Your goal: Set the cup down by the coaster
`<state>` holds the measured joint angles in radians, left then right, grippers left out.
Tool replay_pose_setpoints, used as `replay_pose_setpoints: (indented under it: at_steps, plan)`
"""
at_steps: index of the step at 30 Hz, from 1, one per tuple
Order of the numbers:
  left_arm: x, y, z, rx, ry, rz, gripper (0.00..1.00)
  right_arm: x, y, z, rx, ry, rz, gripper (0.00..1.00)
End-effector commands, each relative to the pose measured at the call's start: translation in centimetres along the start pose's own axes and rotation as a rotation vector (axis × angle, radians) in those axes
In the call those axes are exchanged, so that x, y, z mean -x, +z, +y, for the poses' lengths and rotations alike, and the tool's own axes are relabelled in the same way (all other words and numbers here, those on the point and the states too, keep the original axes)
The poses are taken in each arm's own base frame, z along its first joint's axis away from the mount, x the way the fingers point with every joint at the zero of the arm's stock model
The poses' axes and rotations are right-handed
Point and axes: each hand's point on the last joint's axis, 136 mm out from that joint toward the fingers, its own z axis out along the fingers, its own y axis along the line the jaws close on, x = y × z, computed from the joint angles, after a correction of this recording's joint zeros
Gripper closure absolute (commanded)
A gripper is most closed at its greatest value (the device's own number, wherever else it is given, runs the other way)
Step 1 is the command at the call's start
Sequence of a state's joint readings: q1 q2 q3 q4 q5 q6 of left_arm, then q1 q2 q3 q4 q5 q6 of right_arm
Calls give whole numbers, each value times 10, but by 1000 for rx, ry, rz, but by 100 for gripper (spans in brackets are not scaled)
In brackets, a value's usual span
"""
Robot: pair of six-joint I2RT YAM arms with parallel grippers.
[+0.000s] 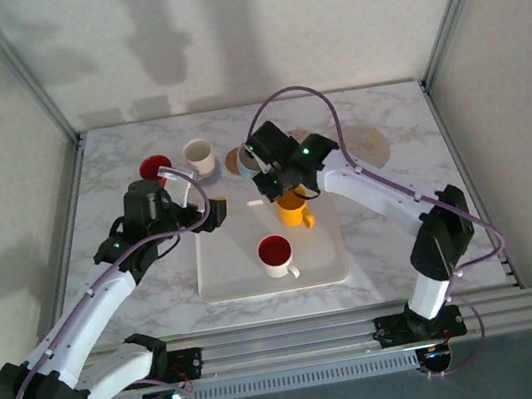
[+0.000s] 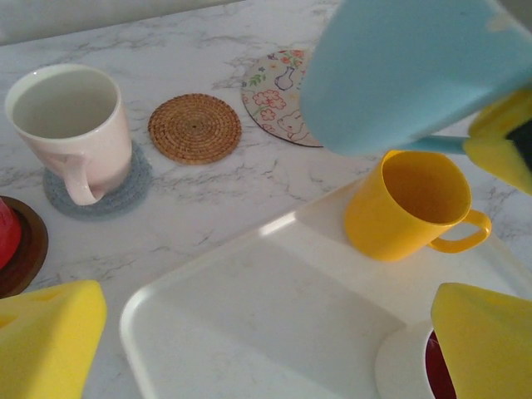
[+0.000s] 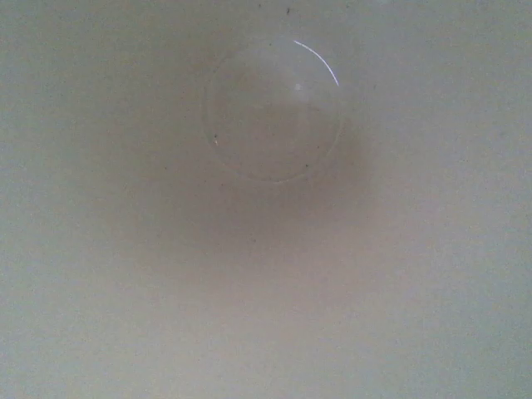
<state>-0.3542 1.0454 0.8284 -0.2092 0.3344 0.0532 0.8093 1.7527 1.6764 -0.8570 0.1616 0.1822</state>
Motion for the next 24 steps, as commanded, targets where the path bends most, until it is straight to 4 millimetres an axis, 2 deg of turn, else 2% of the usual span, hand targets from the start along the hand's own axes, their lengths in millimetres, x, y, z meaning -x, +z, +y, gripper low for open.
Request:
replay_pose_setpoints:
  at_steps: [1,6,14,20,24]
  plan:
    - [11,-2,0,-27,28,-36,0,28,-3,-9,-32,17,-53,100]
    - [5,4,10,-30,7,-18,0,48,15,-13,-41,53,-56,100]
    - [-4,14,21,-17,-2,15,0,70,58,-11,-45,14,-49,100]
    - [-12,21,25,-17,-2,41,0,74,91,-8,-49,-8,-5,100]
    - [-19,26,26,-25,-1,62,0,78,105,-9,-63,-28,-4,100]
